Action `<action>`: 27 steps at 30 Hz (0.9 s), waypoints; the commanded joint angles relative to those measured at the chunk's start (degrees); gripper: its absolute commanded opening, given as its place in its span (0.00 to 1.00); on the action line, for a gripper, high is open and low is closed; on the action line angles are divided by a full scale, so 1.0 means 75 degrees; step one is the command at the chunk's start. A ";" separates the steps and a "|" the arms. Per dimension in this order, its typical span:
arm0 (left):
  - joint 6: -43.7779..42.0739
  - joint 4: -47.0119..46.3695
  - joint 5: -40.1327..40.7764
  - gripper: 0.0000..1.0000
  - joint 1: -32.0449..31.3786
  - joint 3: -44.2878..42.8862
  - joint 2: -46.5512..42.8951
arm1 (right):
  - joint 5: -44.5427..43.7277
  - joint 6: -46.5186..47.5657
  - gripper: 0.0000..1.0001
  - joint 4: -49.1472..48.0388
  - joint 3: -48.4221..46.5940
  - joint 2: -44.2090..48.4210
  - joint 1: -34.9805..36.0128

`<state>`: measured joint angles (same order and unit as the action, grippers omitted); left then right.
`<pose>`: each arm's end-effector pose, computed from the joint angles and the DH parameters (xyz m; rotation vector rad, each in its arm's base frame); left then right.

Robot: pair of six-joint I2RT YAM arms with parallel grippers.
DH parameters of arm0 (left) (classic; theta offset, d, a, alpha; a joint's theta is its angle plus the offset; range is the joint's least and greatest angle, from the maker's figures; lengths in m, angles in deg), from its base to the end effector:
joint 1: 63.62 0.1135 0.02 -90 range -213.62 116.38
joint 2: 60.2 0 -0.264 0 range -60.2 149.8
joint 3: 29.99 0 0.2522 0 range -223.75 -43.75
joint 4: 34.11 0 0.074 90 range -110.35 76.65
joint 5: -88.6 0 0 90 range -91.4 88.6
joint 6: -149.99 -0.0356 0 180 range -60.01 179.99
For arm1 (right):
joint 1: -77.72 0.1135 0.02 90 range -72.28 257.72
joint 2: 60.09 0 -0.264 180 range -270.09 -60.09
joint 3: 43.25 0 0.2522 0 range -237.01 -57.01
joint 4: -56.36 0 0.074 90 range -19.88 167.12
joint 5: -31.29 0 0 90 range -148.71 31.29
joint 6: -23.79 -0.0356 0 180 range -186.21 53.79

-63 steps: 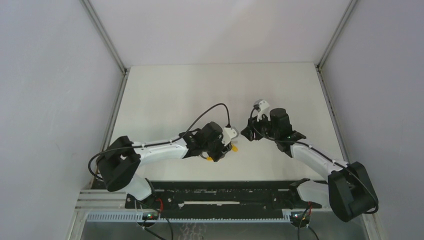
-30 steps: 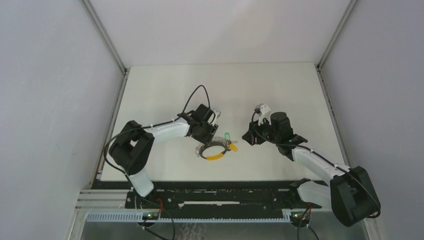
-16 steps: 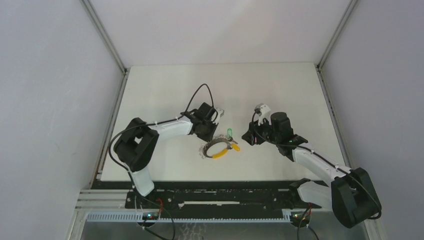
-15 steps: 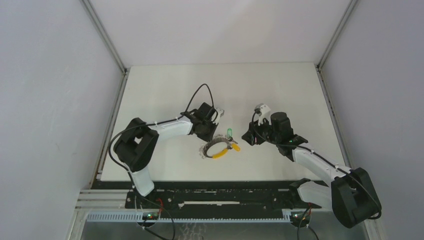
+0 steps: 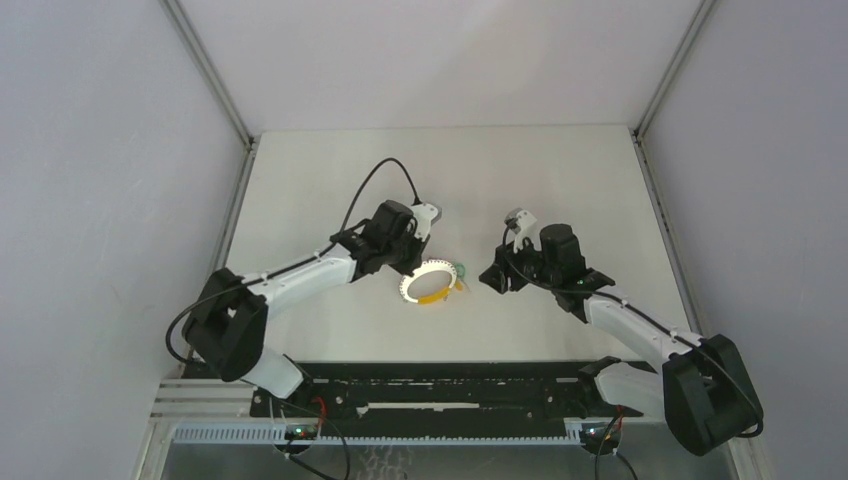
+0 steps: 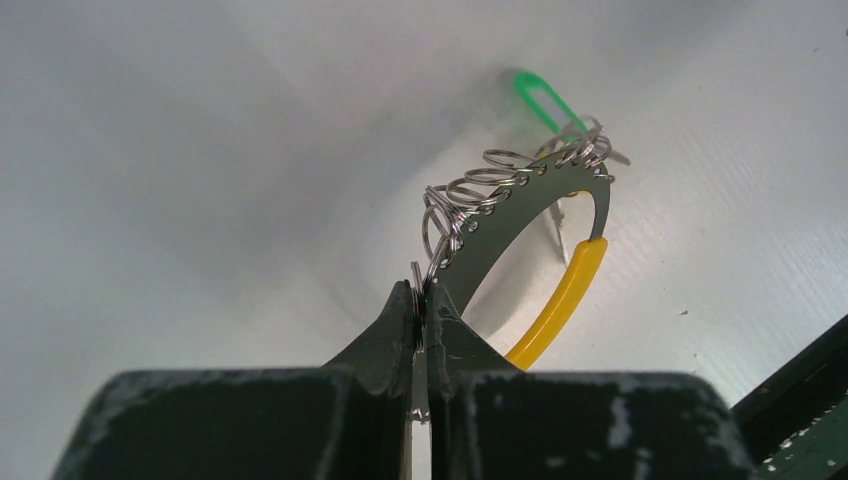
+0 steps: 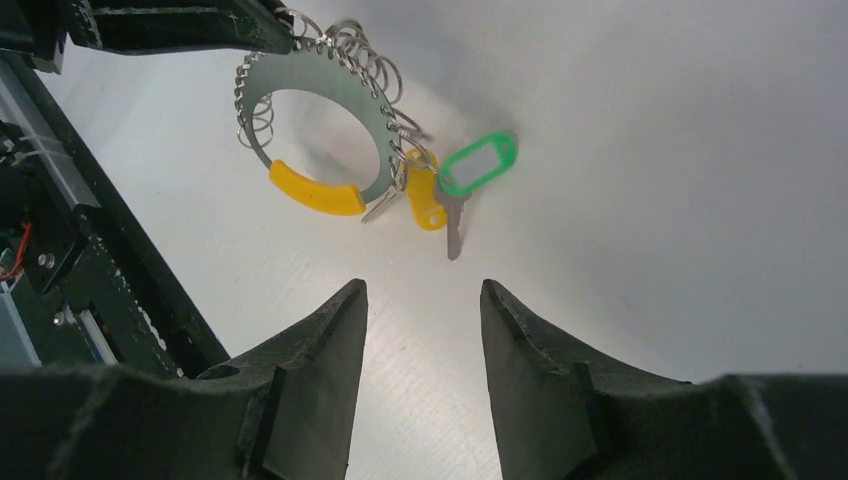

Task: Put the keys on the keyring

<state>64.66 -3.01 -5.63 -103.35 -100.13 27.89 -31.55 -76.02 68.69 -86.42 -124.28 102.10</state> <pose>0.2466 -0.2084 0.2169 0.7771 2.3470 -0.4333 0.2016 0.1092 0.2026 -0.5592 2.1312 0.8506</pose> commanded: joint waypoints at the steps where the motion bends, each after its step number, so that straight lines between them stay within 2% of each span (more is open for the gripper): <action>1: -0.0968 -0.0742 0.0193 0.00 0.0012 0.0298 -0.0705 | 0.0230 0.0087 0.46 -0.0444 -0.0464 -0.0049 0.0026; 8: -0.2595 -0.0740 0.0421 0.00 -0.0090 0.0304 -0.1727 | 0.1017 0.0745 0.47 -0.1038 -0.0520 0.0077 0.0071; 14: -0.3386 -0.0336 0.0566 0.00 -0.0374 0.0111 -0.2594 | 0.1375 0.1333 0.47 -0.1589 -0.0381 0.0579 0.0114; 22: -0.3235 0.0719 0.1207 0.00 -0.0606 -0.0717 -0.3217 | 0.1678 0.2029 0.43 -0.2117 -0.0310 0.1417 0.0385; 27: -0.2565 0.0994 0.1273 0.00 -0.0621 -0.0908 -0.3462 | 0.0940 0.2634 0.42 -0.2112 -0.0286 0.1744 0.1151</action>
<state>41.80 3.64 2.43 -107.76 -102.42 5.42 -21.35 -61.44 56.01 -88.17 -113.04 107.17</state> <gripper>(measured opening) 0.049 0.424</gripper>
